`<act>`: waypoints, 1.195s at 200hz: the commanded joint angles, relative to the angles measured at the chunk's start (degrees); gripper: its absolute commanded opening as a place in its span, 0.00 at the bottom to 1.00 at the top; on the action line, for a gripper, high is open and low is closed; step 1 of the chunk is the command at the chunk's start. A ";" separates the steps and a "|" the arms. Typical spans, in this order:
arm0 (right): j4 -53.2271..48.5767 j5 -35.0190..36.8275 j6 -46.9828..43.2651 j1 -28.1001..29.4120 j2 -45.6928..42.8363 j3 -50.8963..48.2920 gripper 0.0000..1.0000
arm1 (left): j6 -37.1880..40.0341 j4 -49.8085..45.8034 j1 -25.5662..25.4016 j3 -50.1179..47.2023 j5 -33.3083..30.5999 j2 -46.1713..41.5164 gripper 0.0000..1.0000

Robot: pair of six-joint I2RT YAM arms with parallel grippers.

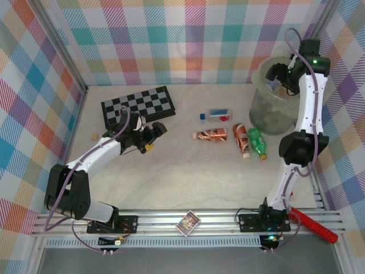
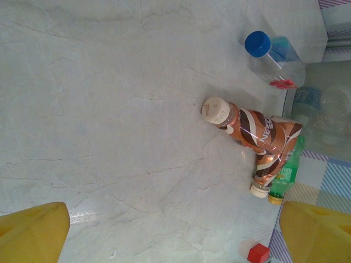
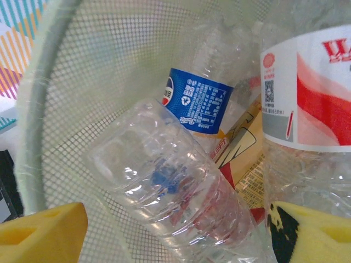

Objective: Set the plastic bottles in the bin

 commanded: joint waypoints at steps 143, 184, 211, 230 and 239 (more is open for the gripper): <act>1.27 15.04 -5.78 23.36 -25.79 -30.82 0.87 | 1.34 2.09 0.23 0.74 1.08 1.72 0.99; 7.67 19.55 -5.53 23.66 -30.30 -52.82 0.84 | 1.39 2.47 0.23 1.37 1.81 2.63 0.99; 11.85 22.85 -7.49 21.04 -30.51 -61.65 0.82 | 1.27 2.77 0.23 0.94 1.54 1.99 0.99; 17.23 23.69 -9.08 18.44 -30.39 -66.34 0.76 | 1.18 2.79 0.23 0.71 1.71 1.81 0.99; 19.85 23.52 -9.32 17.04 -30.17 -68.14 0.73 | 1.18 2.91 0.23 0.56 1.73 1.52 0.99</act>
